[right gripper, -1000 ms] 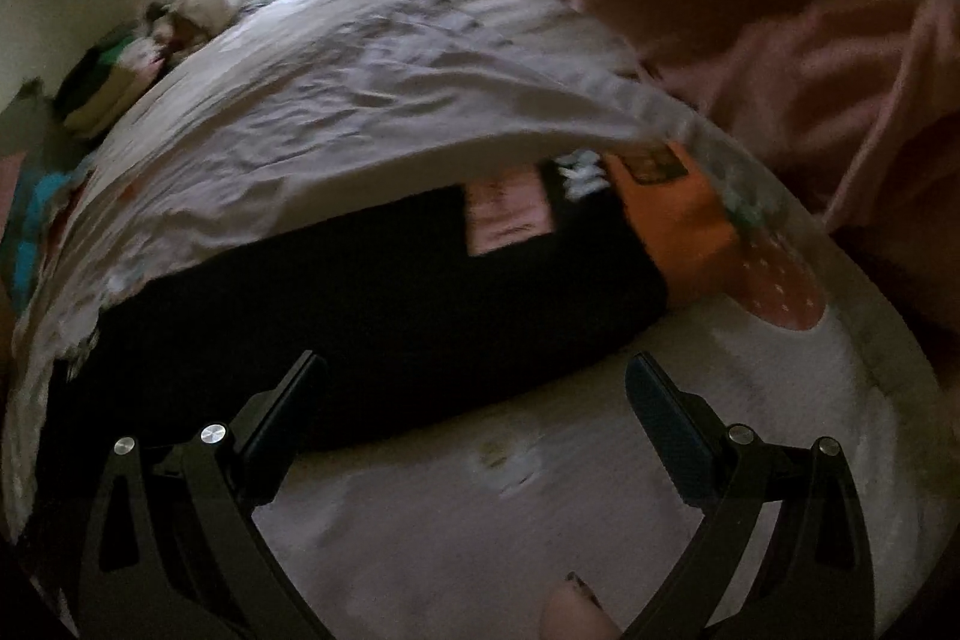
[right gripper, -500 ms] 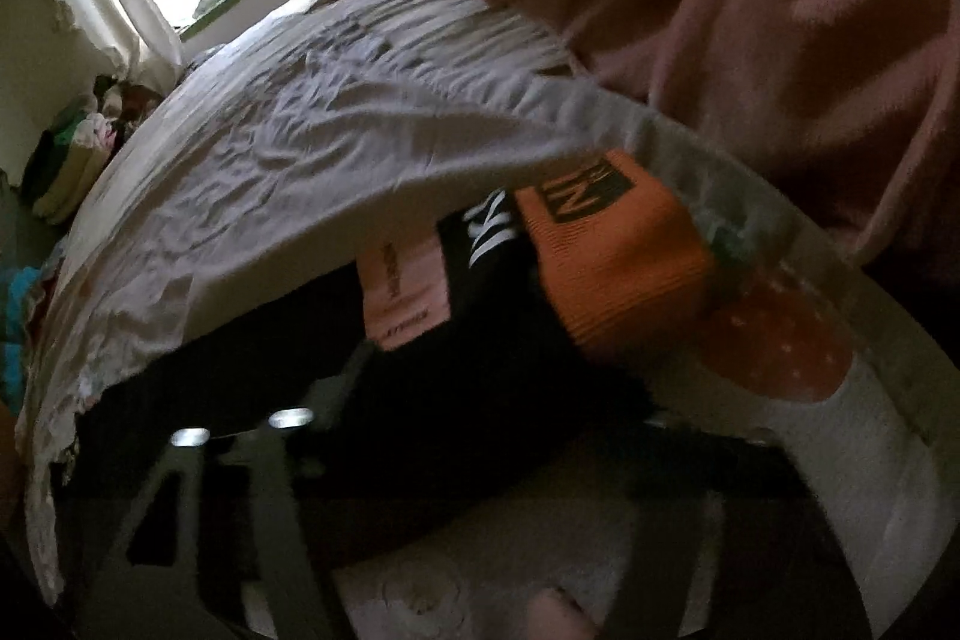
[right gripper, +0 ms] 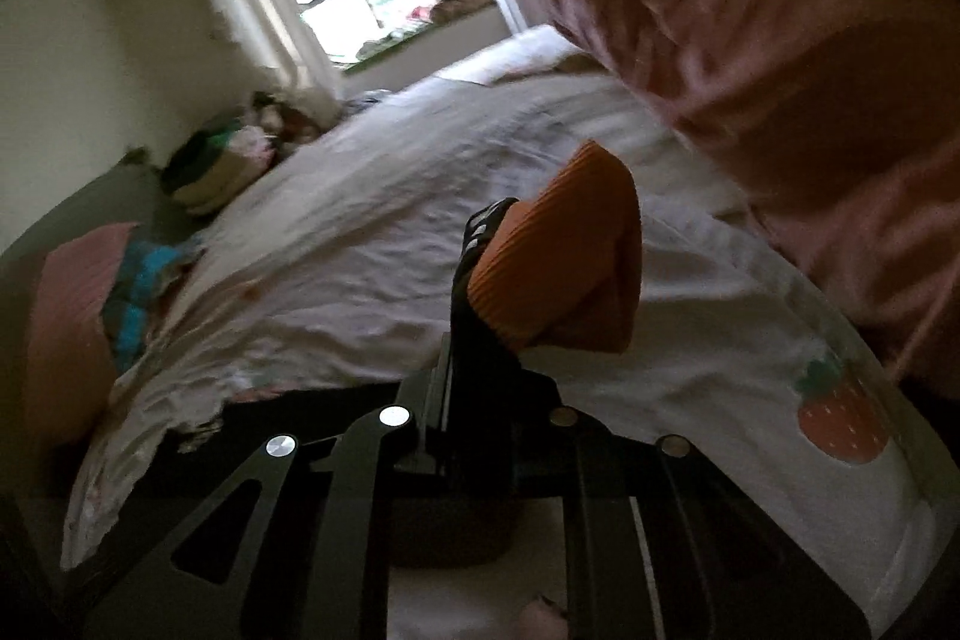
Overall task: Fold small clothes
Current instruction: 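Grasp the orange-cuffed sleeve end with the right gripper, then lift the sleeve with the right gripper and fold it across the shirt body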
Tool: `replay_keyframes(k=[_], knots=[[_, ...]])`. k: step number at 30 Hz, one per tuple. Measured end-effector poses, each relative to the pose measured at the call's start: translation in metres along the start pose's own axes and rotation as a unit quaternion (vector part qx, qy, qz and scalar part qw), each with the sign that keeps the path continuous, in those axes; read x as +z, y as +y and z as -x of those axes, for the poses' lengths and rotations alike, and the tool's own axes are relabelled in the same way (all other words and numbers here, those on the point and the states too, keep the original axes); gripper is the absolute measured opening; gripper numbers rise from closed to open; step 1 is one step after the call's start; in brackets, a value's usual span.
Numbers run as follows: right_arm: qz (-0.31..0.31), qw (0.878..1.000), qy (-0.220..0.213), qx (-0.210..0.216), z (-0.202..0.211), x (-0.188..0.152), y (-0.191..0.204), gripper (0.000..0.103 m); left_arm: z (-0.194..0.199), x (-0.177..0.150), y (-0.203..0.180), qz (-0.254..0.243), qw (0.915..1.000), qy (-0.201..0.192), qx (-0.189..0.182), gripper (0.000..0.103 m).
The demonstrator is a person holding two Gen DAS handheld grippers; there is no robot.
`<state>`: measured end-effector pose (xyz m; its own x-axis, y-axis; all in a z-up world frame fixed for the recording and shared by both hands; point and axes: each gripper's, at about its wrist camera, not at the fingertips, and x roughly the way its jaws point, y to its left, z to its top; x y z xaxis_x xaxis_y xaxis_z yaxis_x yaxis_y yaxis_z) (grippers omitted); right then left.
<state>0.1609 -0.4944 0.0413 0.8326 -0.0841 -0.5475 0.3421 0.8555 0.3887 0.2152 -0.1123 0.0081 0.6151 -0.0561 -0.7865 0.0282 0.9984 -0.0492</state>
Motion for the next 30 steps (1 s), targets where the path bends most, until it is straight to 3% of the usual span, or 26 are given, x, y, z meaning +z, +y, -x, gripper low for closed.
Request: replay_keyframes(k=[6,15,25,30], knots=[[0.041,0.998,-0.008,0.042,0.014,0.006,0.05,0.012,0.013,0.007,0.017,0.012,0.9999,-0.008,0.001,0.095],[0.106,0.989,0.003,0.1,0.021,-0.014,0.133,0.012,0.028,0.015,0.052,0.053,0.9984,-0.017,-0.01,0.095],[0.16,0.977,0.034,0.138,0.01,-0.048,0.209,0.012,0.028,0.011,0.095,0.109,0.9925,-0.008,-0.055,0.095],[0.183,0.97,0.053,0.152,0.002,-0.07,0.237,0.012,0.024,0.007,0.119,0.142,0.9858,-0.005,-0.089,0.095]])
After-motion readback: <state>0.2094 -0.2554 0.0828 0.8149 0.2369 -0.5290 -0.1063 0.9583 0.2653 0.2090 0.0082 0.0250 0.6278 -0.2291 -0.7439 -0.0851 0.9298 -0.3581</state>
